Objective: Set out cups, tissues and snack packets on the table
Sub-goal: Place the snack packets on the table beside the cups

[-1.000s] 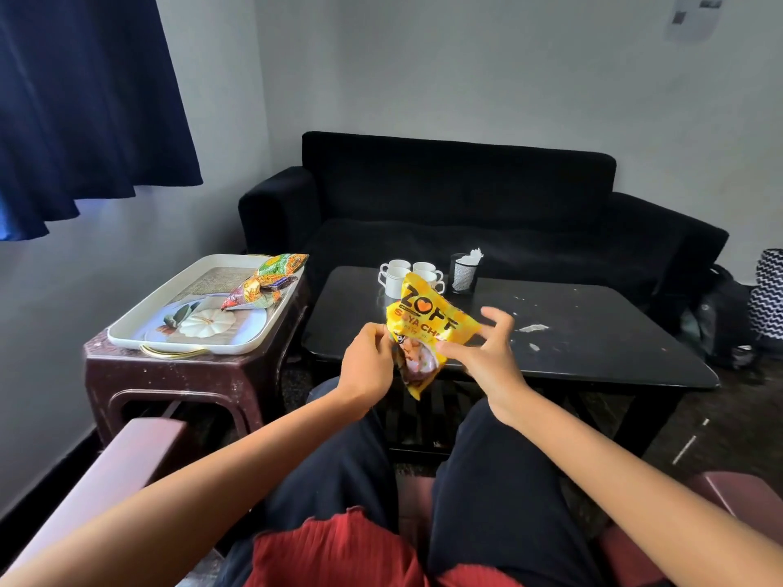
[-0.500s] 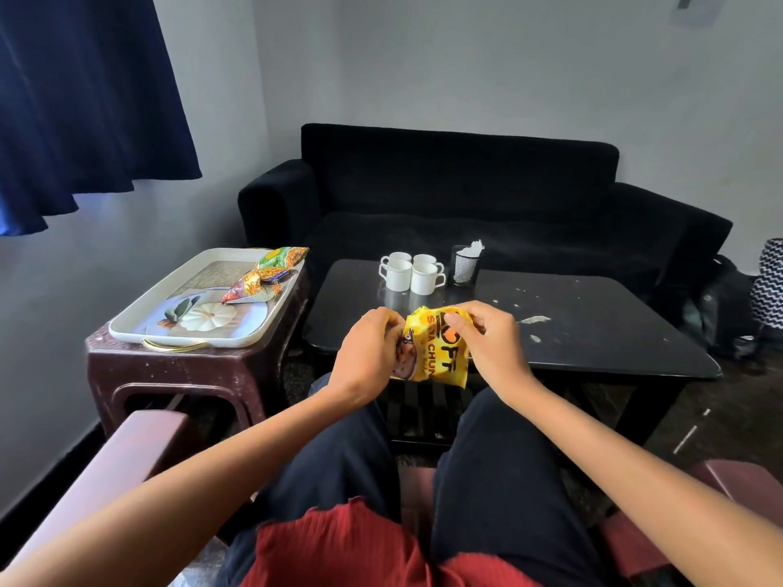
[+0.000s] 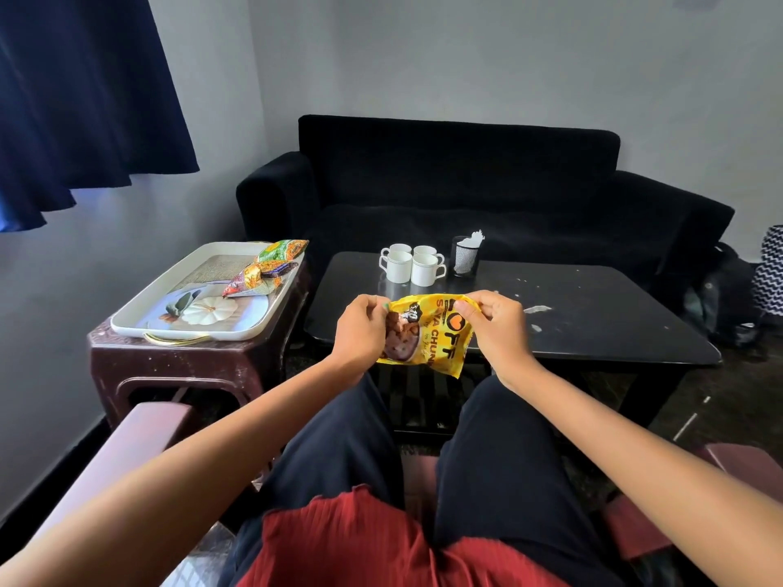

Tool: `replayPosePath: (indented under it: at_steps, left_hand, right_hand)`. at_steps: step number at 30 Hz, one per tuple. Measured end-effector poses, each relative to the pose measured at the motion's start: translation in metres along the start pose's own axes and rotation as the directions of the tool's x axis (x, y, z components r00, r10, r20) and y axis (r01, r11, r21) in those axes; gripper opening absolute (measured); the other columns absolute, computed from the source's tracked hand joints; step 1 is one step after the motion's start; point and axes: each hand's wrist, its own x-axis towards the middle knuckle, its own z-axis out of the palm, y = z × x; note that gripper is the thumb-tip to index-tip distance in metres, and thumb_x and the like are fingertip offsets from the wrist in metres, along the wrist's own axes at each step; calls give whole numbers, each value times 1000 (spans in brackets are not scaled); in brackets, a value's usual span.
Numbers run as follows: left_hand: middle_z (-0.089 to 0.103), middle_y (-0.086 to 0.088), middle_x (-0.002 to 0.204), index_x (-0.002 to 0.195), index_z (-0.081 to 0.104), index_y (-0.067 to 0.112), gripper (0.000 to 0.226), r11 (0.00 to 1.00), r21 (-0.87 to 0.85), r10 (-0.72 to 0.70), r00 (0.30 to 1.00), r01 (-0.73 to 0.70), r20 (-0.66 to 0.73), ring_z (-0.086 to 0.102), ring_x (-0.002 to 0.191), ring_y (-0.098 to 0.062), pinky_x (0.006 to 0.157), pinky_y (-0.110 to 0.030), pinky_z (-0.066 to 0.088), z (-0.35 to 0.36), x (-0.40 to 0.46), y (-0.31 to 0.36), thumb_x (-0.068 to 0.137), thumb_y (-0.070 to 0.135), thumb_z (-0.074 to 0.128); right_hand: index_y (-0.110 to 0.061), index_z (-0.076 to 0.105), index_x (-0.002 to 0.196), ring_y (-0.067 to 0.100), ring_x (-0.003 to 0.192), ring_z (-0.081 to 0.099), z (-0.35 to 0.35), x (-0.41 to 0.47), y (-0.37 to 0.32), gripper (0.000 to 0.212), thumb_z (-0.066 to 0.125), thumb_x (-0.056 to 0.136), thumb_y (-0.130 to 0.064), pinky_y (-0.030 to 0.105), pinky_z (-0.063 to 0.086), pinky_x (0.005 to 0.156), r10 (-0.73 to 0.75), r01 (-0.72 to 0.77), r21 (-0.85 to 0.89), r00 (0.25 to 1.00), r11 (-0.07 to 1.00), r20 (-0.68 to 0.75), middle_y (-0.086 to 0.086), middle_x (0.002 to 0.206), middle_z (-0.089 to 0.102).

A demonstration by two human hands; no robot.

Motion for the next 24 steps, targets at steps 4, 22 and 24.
replayPosePath:
  at_steps: [4, 22, 24]
  left_hand:
    - [62, -1, 96, 105, 57, 14, 19, 981, -142, -97, 969, 131, 227, 57, 85, -13, 76, -29, 45, -6, -1, -4, 100, 23, 41]
    - [72, -3, 87, 87, 69, 14, 11, 987, -159, 29, 973, 8, 229, 67, 85, -18, 78, -34, 56, -8, -1, -7, 92, 19, 60]
    - [72, -2, 88, 87, 66, 15, 11, 992, -111, 71, 983, -53, 168, 66, 83, -15, 77, -28, 54, -7, 1, -7, 93, 18, 58]
  right_hand:
    - [-26, 64, 77, 11, 75, 66, -5, 1, 2, 20, 61, 88, -10, 24, 54, 70, 36, -36, 17, 998, 999, -45, -6, 76, 68]
    - [-24, 62, 81, 10, 78, 63, -12, 7, -2, 19, 55, 93, -11, 20, 50, 64, 150, -154, 72, 987, 985, 64, -2, 81, 66]
    - [-20, 62, 85, 11, 80, 63, -14, 7, -3, 15, 55, 92, -10, 19, 48, 64, 139, -141, 7, 982, 990, 128, -1, 83, 67]
